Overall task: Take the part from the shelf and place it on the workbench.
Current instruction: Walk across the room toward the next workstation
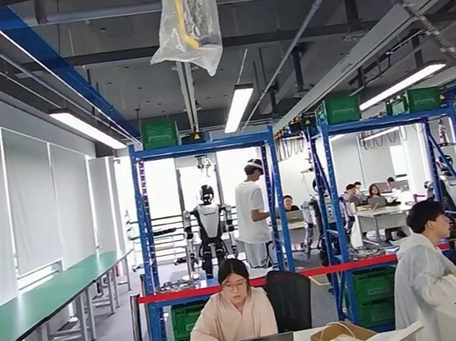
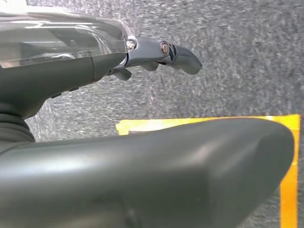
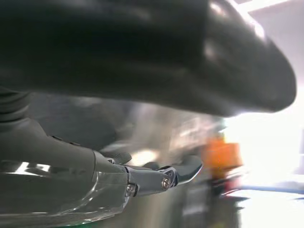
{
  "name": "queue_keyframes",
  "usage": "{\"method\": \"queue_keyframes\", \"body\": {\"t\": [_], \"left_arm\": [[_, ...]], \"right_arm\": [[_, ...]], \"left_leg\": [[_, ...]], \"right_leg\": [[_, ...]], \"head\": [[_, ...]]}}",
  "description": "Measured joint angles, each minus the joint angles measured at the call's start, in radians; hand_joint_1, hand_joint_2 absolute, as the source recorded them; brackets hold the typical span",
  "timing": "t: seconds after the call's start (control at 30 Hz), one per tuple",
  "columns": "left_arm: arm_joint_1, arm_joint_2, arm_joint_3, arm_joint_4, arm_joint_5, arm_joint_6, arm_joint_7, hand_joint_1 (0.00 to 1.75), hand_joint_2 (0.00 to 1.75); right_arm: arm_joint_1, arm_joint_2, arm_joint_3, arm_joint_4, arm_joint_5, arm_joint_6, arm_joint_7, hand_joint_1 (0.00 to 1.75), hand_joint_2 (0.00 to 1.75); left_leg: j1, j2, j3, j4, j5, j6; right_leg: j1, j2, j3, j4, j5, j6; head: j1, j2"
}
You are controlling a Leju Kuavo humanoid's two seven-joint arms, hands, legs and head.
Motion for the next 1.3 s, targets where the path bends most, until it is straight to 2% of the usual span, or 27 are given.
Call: {"method": "queue_keyframes", "body": {"t": [0.03, 0.07, 0.1, 0.13, 0.2, 0.27, 0.33, 0.4, 0.43, 0.47, 0.53, 0.57, 0.6, 0.67, 0.73, 0.8, 0.87, 0.93, 0.97, 1.0, 1.07, 1.1, 1.13, 1.17, 1.2, 1.23, 1.3], "left_arm": [[0.000, 0.000, 0.000, 0.000, -0.004, -0.001, -0.002, 0.00, 0.00], [0.000, 0.000, 0.000, 0.000, -0.010, -0.002, -0.003, 0.00, 0.00], [0.000, 0.000, 0.000, 0.000, -0.015, -0.003, -0.005, 0.00, 0.00], [-0.001, 0.000, 0.000, 0.000, -0.020, -0.004, -0.006, 0.00, 0.00], [-0.002, -0.001, 0.000, 0.000, -0.031, -0.008, -0.008, 0.00, 0.00], [-0.007, -0.002, 0.000, 0.000, -0.037, -0.010, -0.008, 0.00, 0.00], [-0.009, -0.003, 0.000, 0.000, -0.041, -0.011, -0.008, 0.00, 0.00], [-0.007, -0.004, 0.000, 0.000, -0.043, -0.011, -0.008, 0.00, 0.00], [-0.008, -0.005, 0.000, 0.000, -0.043, -0.011, -0.007, 0.00, 0.00], [-0.009, -0.006, 0.000, 0.000, -0.044, -0.010, -0.007, 0.00, 0.00], [-0.012, -0.006, 0.000, 0.000, -0.045, -0.010, -0.007, 0.00, 0.00], [-0.013, -0.006, 0.000, 0.000, -0.045, -0.010, -0.007, 0.00, 0.00], [-0.013, -0.006, 0.000, 0.000, -0.045, -0.010, -0.006, 0.00, 0.00], [-0.013, -0.006, 0.000, 0.000, -0.045, -0.010, -0.005, 0.00, 0.00], [-0.012, -0.006, 0.000, 0.000, -0.045, -0.011, -0.004, 0.00, 0.00], [-0.013, -0.006, 0.000, 0.000, -0.045, -0.011, -0.002, 0.00, 0.00], [-0.016, -0.007, 0.000, 0.000, -0.046, -0.011, -0.002, 0.00, 0.00], [-0.016, -0.007, 0.000, 0.000, -0.049, -0.012, -0.001, 0.00, 0.00], [-0.014, -0.008, 0.000, 0.000, -0.050, -0.012, -0.001, 0.00, 0.00], [-0.012, -0.008, 0.000, 0.000, -0.051, -0.012, 0.000, 0.00, 0.00], [-0.010, -0.009, 0.001, 0.000, -0.054, -0.013, 0.000, 0.00, 0.00], [-0.010, -0.010, 0.001, 0.000, -0.055, -0.013, 0.001, 0.00, 0.00], [-0.011, -0.010, 0.001, 0.000, -0.055, -0.012, 0.001, 0.00, 0.00], [-0.011, -0.010, 0.001, 0.000, -0.055, -0.012, 0.001, 0.00, 0.00], [-0.012, -0.010, 0.001, 0.000, -0.054, -0.011, 0.001, 0.00, 0.00], [-0.013, -0.010, 0.002, 0.000, -0.054, -0.011, 0.001, 0.00, 0.00], [-0.018, -0.010, 0.002, 0.000, -0.054, -0.011, 0.000, 0.00, 0.00]], "right_arm": [[-0.012, -0.005, 0.004, 0.080, 0.033, -0.058, 0.004, 0.00, 0.00], [-0.028, -0.009, 0.009, 0.170, 0.067, -0.121, 0.009, 0.00, 0.00], [-0.046, -0.012, 0.014, 0.261, 0.097, -0.179, 0.015, 0.00, 0.00], [-0.063, -0.013, 0.017, 0.347, 0.120, -0.228, 0.021, 0.00, 0.00], [-0.098, -0.014, 0.019, 0.507, 0.153, -0.303, 0.041, 0.00, 0.00], [-0.129, -0.015, 0.019, 0.645, 0.176, -0.363, 0.077, 0.00, 0.00], [-0.146, -0.018, 0.019, 0.757, 0.192, -0.413, 0.126, 0.00, 0.00], [-0.153, -0.022, 0.017, 0.846, 0.201, -0.449, 0.180, 0.00, 0.00], [-0.154, -0.024, 0.016, 0.884, 0.203, -0.459, 0.206, 0.00, 0.00], [-0.155, -0.025, 0.014, 0.915, 0.204, -0.466, 0.228, 0.00, 0.00], [-0.156, -0.027, 0.012, 0.968, 0.213, -0.480, 0.279, 0.00, 0.00], [-0.155, -0.027, 0.011, 0.992, 0.217, -0.486, 0.310, 0.00, 0.00], [-0.152, -0.028, 0.010, 1.014, 0.219, -0.490, 0.342, 0.00, 0.00], [-0.140, -0.028, 0.006, 1.051, 0.218, -0.489, 0.393, 0.00, 0.00], [-0.128, -0.029, 0.002, 1.073, 0.218, -0.488, 0.421, 0.00, 0.00], [-0.124, -0.030, -0.002, 1.087, 0.216, -0.486, 0.437, 0.00, 0.00], [-0.122, -0.032, -0.008, 1.101, 0.208, -0.474, 0.470, 0.00, 0.00], [-0.120, -0.033, -0.017, 1.115, 0.194, -0.450, 0.535, 0.00, 0.00], [-0.119, -0.034, -0.023, 1.120, 0.188, -0.438, 0.570, 0.00, 0.00], [-0.116, -0.034, -0.029, 1.124, 0.182, -0.428, 0.604, 0.00, 0.00], [-0.109, -0.035, -0.038, 1.128, 0.175, -0.415, 0.644, 0.00, 0.00], [-0.106, -0.035, -0.043, 1.130, 0.172, -0.412, 0.655, 0.00, 0.00], [-0.104, -0.034, -0.047, 1.131, 0.169, -0.409, 0.661, 0.00, 0.00], [-0.104, -0.034, -0.051, 1.133, 0.167, -0.407, 0.665, 0.00, 0.00], [-0.104, -0.034, -0.054, 1.134, 0.165, -0.405, 0.667, 0.00, 0.00], [-0.104, -0.033, -0.057, 1.134, 0.165, -0.404, 0.669, 0.00, 0.00], [-0.102, -0.033, -0.060, 1.136, 0.164, -0.402, 0.670, 0.00, 0.00]], "left_leg": [[0.001, 0.000, -0.014, 0.061, -0.039, -0.003], [0.002, 0.000, -0.021, 0.111, -0.059, -0.007], [0.003, 0.000, -0.017, 0.139, -0.058, -0.012], [0.005, 0.000, -0.001, 0.136, -0.039, -0.016], [0.014, 0.000, 0.069, 0.046, 0.009, -0.027], [0.017, -0.002, 0.132, -0.058, 0.013, -0.031], [0.012, -0.006, 0.145, -0.090, -0.001, -0.021], [0.011, -0.003, 0.135, -0.089, 0.007, -0.002], [0.011, -0.001, 0.127, -0.090, 0.016, 0.009], [0.011, 0.001, 0.118, -0.091, 0.025, 0.020], [0.007, 0.005, 0.096, -0.091, 0.044, 0.033], [0.004, 0.006, 0.085, -0.091, 0.054, 0.036], [0.001, 0.007, 0.073, -0.090, 0.063, 0.037], [-0.004, 0.008, 0.051, -0.090, 0.081, 0.038], [-0.007, 0.007, 0.032, -0.090, 0.099, 0.034], [-0.008, 0.008, 0.021, -0.091, 0.117, 0.025], [-0.004, 0.011, 0.015, -0.095, 0.137, 0.013], [0.002, 0.010, 0.006, -0.093, 0.132, 0.003], [0.003, 0.008, -0.001, -0.080, 0.107, 0.000], [0.003, 0.006, -0.012, -0.045, 0.058, -0.001], [0.002, 0.005, -0.032, 0.073, -0.044, -0.004], [0.002, 0.004, -0.036, 0.135, -0.071, -0.005], [0.001, 0.004, -0.030, 0.173, -0.066, -0.005], [0.000, 0.003, -0.011, 0.180, -0.040, -0.005], [0.000, 0.003, 0.025, 0.151, -0.009, -0.004], [-0.001, 0.003, 0.077, 0.092, 0.009, -0.002], [-0.003, 0.002, 0.189, -0.064, -0.002, 0.004]], "right_leg": [[0.000, -0.002, -0.012, 0.004, 0.006, 0.000], [0.000, -0.003, -0.026, 0.010, 0.012, 0.001], [-0.002, -0.005, -0.042, 0.019, 0.018, 0.004], [-0.004, -0.006, -0.060, 0.030, 0.022, 0.007], [-0.009, -0.006, -0.099, 0.061, 0.027, 0.014], [-0.008, -0.006, -0.133, 0.093, 0.031, 0.025], [-0.006, -0.006, -0.151, 0.110, 0.041, 0.037], [-0.009, -0.004, -0.159, 0.115, 0.045, 0.048], [-0.012, -0.002, -0.163, 0.127, 0.026, 0.054], [-0.014, 0.000, -0.171, 0.154, -0.009, 0.059], [-0.019, 0.002, -0.193, 0.268, -0.111, 0.067], [-0.020, 0.002, -0.202, 0.331, -0.146, 0.069], [-0.021, 0.002, -0.201, 0.376, -0.161, 0.070], [-0.022, 0.002, -0.156, 0.366, -0.129, 0.066], [-0.020, 0.004, -0.048, 0.225, -0.085, 0.055], [-0.013, 0.008, 0.050, 0.075, -0.081, 0.044], [-0.004, 0.010, 0.074, 0.023, -0.084, 0.038], [-0.003, 0.005, 0.059, 0.016, -0.062, 0.026], [-0.003, 0.002, 0.048, 0.013, -0.049, 0.018], [-0.004, -0.001, 0.034, 0.011, -0.035, 0.011], [0.000, -0.004, -0.001, 0.018, -0.012, 0.003], [0.001, -0.005, -0.022, 0.023, 0.001, 0.002], [0.002, -0.005, -0.044, 0.030, 0.012, 0.002], [0.002, -0.005, -0.067, 0.038, 0.022, 0.003], [0.002, -0.004, -0.089, 0.048, 0.031, 0.006], [0.002, -0.004, -0.110, 0.059, 0.039, 0.009], [0.004, -0.005, -0.141, 0.083, 0.052, 0.019]], "head": [[0.000, 0.000], [0.000, 0.000], [0.000, 0.000], [0.000, 0.000], [0.000, 0.000], [0.000, 0.000], [0.000, 0.000], [0.000, 0.000], [0.000, 0.000], [0.000, 0.000], [0.000, 0.000], [0.000, 0.000], [0.000, 0.000], [0.000, 0.000], [0.000, 0.000], [0.000, 0.000], [0.000, 0.000], [0.000, 0.000], [0.000, 0.000], [0.000, 0.000], [0.000, 0.000], [0.000, 0.000], [0.000, 0.000], [0.000, 0.000], [0.000, 0.000], [0.000, 0.000], [0.000, 0.000]]}}
